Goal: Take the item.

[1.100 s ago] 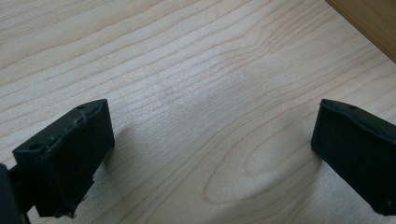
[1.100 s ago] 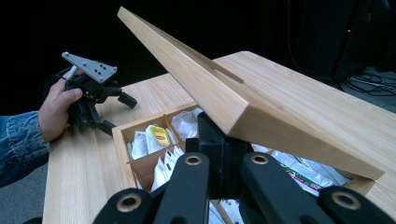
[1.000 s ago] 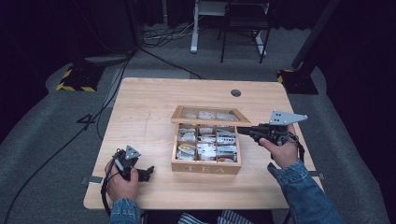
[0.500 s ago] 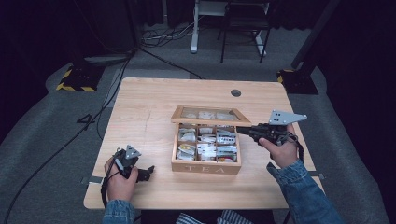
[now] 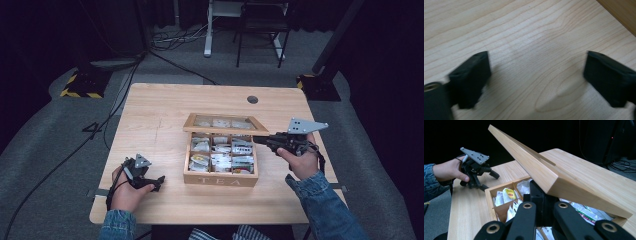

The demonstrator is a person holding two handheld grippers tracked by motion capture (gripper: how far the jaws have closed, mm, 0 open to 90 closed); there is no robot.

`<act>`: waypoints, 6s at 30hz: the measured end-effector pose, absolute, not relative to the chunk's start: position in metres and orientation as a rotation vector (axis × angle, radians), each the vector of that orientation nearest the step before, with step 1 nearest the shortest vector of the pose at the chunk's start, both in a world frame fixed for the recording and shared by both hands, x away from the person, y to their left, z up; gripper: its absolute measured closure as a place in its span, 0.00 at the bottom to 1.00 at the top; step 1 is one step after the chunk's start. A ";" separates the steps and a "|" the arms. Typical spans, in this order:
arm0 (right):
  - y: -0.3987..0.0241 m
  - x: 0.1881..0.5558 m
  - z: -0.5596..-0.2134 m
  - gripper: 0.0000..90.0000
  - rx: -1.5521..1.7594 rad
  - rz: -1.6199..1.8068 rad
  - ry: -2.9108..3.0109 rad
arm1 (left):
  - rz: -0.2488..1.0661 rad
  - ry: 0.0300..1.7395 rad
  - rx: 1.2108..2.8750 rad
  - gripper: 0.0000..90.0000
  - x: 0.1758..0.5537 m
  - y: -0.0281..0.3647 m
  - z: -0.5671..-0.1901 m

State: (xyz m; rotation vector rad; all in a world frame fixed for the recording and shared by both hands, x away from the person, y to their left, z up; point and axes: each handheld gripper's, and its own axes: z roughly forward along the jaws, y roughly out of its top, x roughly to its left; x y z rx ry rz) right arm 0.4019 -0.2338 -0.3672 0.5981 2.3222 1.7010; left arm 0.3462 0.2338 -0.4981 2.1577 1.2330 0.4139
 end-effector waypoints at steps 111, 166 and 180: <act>-0.239 0.401 -0.367 1.00 0.592 1.729 2.325 | -0.087 0.644 2.230 0.78 0.396 -0.003 -0.439; -0.242 0.402 -0.366 1.00 0.600 1.754 2.322 | 0.015 0.506 2.089 1.00 0.377 0.014 -0.404; -0.243 0.402 -0.365 1.00 0.608 1.758 2.317 | 0.064 0.499 2.040 1.00 0.359 0.035 -0.389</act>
